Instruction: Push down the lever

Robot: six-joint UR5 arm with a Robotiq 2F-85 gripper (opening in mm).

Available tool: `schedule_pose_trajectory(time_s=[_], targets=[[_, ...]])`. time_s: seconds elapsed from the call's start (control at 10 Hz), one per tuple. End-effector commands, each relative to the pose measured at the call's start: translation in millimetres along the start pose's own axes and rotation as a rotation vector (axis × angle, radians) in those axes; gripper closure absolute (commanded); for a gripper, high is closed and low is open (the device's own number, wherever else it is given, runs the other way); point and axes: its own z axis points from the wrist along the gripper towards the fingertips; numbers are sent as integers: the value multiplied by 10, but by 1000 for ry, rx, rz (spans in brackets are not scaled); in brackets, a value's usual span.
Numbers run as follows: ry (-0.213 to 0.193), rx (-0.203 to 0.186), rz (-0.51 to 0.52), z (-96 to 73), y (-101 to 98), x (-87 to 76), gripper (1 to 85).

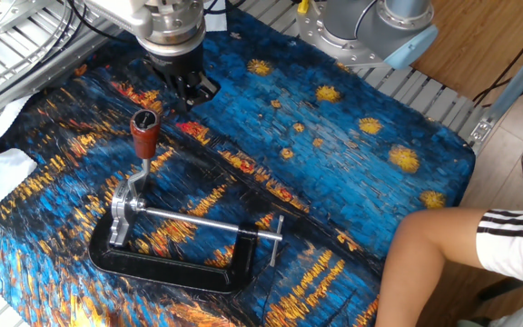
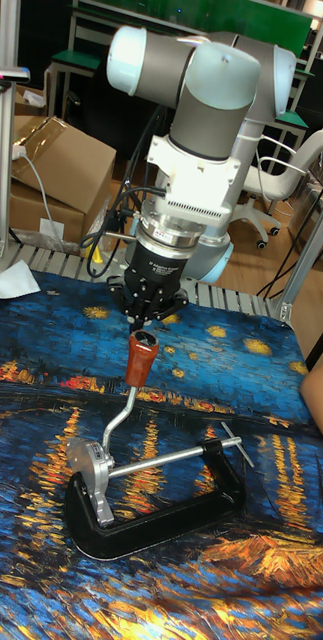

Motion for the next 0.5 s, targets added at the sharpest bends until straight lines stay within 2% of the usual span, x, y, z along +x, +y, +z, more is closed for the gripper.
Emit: schedule_pose_trajectory(time_s=[0.0,0.2,0.4], targets=[[-8,5,-16,-3,-22,-13,847],[-12,13,3,-3,-43,-24,847],[-59,32,-7,-9,-92,-146,847]])
